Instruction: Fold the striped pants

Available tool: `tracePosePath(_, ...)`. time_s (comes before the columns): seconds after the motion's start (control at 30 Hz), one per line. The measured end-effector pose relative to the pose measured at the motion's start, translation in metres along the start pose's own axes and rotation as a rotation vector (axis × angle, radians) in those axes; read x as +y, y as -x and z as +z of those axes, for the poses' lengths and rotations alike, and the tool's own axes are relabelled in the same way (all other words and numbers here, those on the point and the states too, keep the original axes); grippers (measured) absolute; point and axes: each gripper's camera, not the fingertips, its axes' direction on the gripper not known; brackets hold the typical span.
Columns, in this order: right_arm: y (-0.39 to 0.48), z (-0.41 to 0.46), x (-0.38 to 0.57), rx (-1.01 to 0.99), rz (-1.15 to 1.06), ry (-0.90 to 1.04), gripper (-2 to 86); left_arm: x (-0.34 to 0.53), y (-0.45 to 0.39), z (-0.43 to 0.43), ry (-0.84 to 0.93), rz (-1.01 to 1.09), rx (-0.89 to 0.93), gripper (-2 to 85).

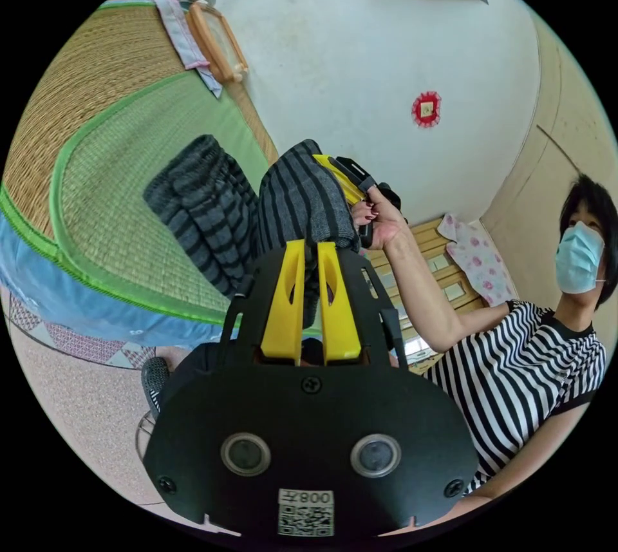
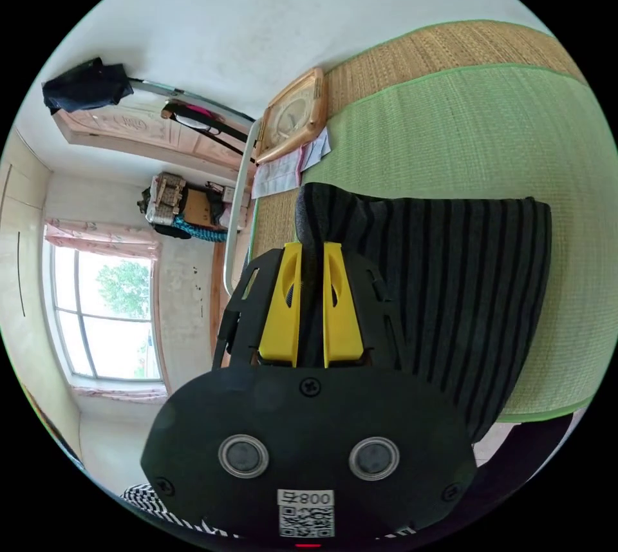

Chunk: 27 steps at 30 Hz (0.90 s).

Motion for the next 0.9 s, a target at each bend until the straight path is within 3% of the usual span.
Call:
tracePosePath(0.3, 0.080, 0.120, -0.040, 0.029, -0.048, 0.148, 3.1, -0.010, 0.046, -0.047, -0.090, -0.188, -0.099, 3.9)
tracePosePath(0.57, 0.136, 0.125, -0.048, -0.090, -0.218, 0.207, 0.2, -0.008, 0.022, -0.089, -0.216, -0.146, -0.196, 0.6)
tracePosePath(0.7, 0.184, 0.168, -0.037, 0.036, -0.334, 0.292, 0.1, -0.030, 0.002, -0.075, -0.142, -0.033, -0.251, 0.2)
tracePosePath(0.9, 0.254, 0.241, -0.010, 0.264, -0.535, 0.378, 0.1, -0.048, 0.008, -0.045, 0.021, -0.036, -0.579, 0.0)
